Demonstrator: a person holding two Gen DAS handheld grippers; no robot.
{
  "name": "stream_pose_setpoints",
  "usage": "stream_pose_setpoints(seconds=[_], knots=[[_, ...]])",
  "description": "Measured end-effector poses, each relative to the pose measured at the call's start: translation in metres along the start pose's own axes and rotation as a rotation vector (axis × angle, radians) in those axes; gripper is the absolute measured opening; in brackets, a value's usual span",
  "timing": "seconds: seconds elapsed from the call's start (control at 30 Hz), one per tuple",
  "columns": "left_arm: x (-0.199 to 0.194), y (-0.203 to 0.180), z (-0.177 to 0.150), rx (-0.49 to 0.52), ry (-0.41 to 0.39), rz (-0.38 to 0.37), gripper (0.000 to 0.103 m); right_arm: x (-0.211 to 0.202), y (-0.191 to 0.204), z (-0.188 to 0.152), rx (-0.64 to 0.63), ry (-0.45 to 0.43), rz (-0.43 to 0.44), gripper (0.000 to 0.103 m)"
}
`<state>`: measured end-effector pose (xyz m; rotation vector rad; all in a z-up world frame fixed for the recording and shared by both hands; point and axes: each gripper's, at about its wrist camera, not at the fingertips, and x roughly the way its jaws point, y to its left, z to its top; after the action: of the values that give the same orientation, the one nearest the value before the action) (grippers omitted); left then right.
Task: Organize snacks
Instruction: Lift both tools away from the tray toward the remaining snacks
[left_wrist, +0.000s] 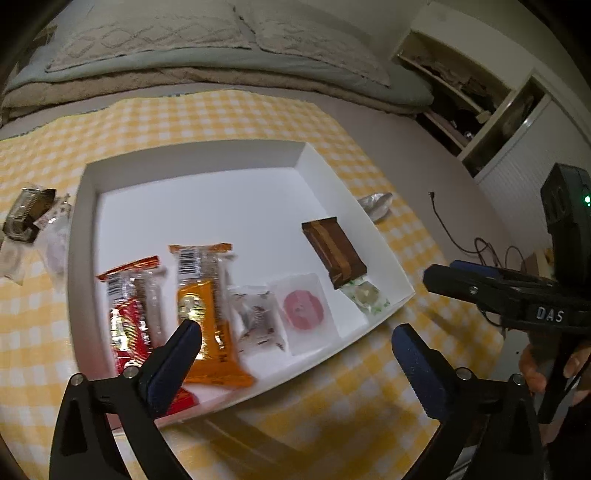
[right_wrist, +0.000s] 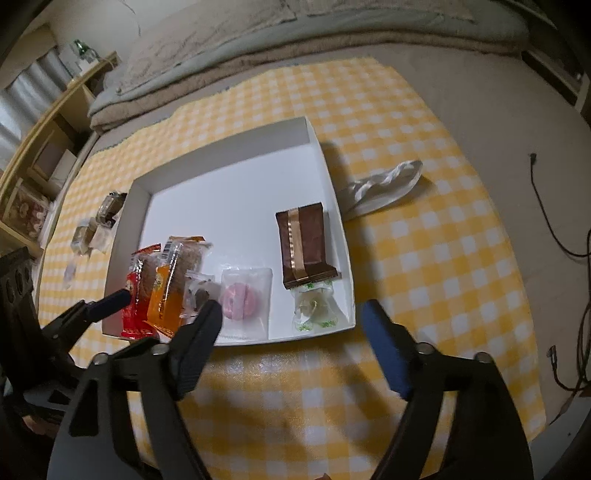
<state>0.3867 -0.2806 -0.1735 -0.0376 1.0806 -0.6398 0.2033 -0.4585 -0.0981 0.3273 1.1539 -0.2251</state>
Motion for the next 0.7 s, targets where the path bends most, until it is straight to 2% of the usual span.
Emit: stream_pose_setpoints(seconds=[0.1, 0.7], knots=[[-0.012, 0.005, -0.002, 0.004, -0.003, 0.013, 0.103, -0.005, 0.004, -0.003, -0.010, -0.024, -0.005, 0.103], [-0.109, 0.061, 0.001, -0.020, -0.114, 0.083, 0.103, -0.032, 0.057, 0.000, -0.105, -0.169, -0.029, 0.103]])
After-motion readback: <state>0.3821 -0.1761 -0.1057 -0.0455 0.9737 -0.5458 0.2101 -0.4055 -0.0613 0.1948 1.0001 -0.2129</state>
